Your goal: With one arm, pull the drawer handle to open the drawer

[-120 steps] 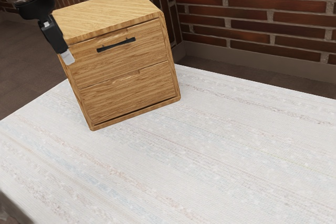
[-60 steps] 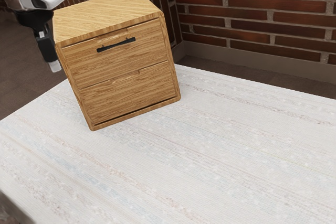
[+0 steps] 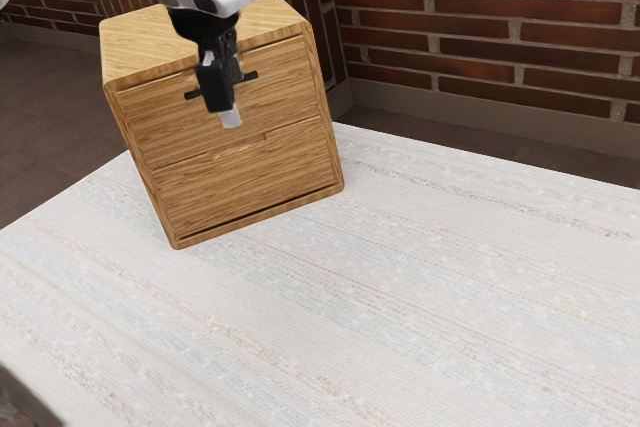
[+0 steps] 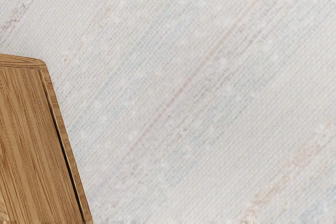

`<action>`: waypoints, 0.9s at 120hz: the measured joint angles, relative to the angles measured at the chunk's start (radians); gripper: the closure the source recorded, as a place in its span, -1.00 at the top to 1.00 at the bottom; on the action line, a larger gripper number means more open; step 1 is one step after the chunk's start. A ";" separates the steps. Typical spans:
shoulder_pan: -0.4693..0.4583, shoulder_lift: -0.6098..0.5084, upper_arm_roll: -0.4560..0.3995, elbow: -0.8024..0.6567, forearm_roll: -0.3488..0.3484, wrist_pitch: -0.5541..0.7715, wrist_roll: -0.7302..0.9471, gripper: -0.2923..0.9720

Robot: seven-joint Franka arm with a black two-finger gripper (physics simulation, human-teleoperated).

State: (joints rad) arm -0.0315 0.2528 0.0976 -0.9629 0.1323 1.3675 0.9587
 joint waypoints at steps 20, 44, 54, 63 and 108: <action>0.081 0.056 0.014 0.068 0.006 -0.009 0.042 0.53; 0.092 0.160 0.013 0.222 0.009 -0.009 0.085 0.53; 0.087 0.160 0.016 0.224 0.010 -0.009 0.099 0.53; 0.086 0.163 0.022 0.227 0.011 -0.010 0.111 0.53; 0.099 0.187 0.077 0.225 0.017 0.006 0.104 0.17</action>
State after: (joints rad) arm 0.0677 0.4395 0.1748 -0.7376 0.1490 1.3730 1.0623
